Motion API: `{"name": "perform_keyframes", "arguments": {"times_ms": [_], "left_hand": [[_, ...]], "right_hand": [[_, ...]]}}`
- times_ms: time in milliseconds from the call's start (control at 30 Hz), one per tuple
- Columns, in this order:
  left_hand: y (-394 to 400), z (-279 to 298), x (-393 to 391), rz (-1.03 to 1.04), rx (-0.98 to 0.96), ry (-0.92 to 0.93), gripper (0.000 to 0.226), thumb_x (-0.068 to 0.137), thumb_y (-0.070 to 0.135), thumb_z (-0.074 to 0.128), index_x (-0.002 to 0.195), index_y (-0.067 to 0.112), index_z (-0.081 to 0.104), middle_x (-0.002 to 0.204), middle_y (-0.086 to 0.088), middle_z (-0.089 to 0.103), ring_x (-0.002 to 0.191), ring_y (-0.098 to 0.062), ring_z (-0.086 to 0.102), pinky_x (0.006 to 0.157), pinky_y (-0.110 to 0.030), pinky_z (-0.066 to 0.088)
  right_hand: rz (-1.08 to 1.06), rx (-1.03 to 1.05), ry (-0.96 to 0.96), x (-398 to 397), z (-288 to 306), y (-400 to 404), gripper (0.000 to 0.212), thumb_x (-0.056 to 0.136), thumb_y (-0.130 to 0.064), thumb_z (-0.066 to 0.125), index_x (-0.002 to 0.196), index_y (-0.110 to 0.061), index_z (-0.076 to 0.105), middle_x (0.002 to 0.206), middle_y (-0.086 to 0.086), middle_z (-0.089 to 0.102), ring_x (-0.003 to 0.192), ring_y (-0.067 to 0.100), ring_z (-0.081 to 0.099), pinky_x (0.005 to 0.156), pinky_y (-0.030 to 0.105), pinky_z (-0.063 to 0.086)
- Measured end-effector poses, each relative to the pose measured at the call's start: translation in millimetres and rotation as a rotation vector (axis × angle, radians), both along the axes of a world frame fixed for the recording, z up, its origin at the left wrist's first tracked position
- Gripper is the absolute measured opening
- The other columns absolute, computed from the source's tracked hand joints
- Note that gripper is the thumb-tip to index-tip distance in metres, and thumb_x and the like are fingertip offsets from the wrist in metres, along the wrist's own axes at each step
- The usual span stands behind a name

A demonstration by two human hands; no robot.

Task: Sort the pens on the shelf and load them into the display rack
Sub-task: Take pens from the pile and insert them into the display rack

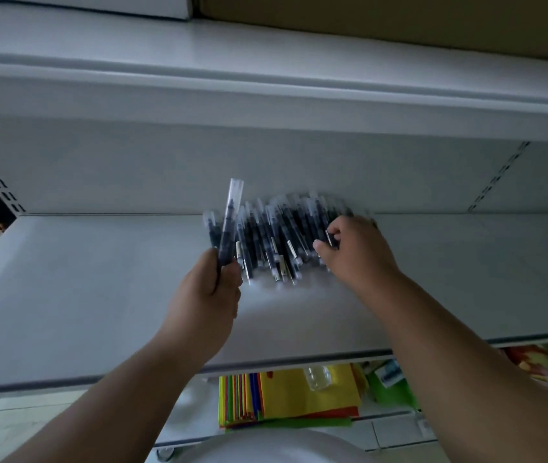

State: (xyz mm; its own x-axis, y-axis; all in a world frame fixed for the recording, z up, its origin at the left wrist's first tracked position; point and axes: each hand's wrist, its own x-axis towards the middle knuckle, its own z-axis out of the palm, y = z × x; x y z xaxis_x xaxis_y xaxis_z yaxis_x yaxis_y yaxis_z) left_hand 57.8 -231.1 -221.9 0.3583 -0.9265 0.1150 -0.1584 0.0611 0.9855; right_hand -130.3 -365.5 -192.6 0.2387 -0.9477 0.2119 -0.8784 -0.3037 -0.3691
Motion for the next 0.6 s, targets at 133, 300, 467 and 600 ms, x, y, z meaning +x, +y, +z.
{"name": "perform_keyframes", "arguments": {"times_ms": [133,300,467,600], "left_hand": [[2.3,1.4,0.7,-0.022,0.007,0.113,0.014,0.084,0.024,0.043,0.082,0.011,0.045,0.063,0.003,0.038,0.053,-0.016,0.029,0.049,-0.031,0.023],[5.7,-2.7,0.8,-0.034,0.066,0.089,0.013,0.082,0.031,0.046,0.075,0.021,0.05,0.059,0.008,0.036,0.053,-0.014,0.027,0.05,-0.033,0.021],[3.9,-1.8,0.0,-0.026,0.068,0.109,0.024,0.075,0.048,0.054,0.078,0.024,0.056,0.057,0.01,0.038,0.056,-0.017,0.028,0.055,-0.036,0.023],[-2.8,1.8,-15.8,-0.053,0.053,0.18,0.016,0.099,0.021,0.051,0.099,0.027,0.066,0.057,0.008,0.038,0.053,-0.014,0.03,0.053,-0.033,0.023]], "right_hand": [[-0.063,0.044,-0.013,5.1,1.4,-5.4,0.038,0.089,-0.036,0.068,0.119,-0.015,0.059,0.112,0.004,0.066,0.105,0.027,0.061,0.087,0.032,0.048],[-0.101,0.126,-0.04,8.8,1.6,-5.9,0.034,0.09,-0.032,0.067,0.119,-0.016,0.06,0.111,0.004,0.069,0.103,0.026,0.064,0.086,0.031,0.05],[-0.094,0.155,-0.173,-1.0,9.4,3.2,0.025,0.094,-0.021,0.058,0.116,-0.011,0.064,0.102,0.005,0.071,0.092,0.023,0.064,0.077,0.026,0.047],[-0.052,0.232,-0.464,-13.9,22.3,24.1,0.009,0.096,-0.022,0.057,0.1,-0.018,0.064,0.076,-0.005,0.065,0.063,0.01,0.058,0.061,0.023,0.043]]}}
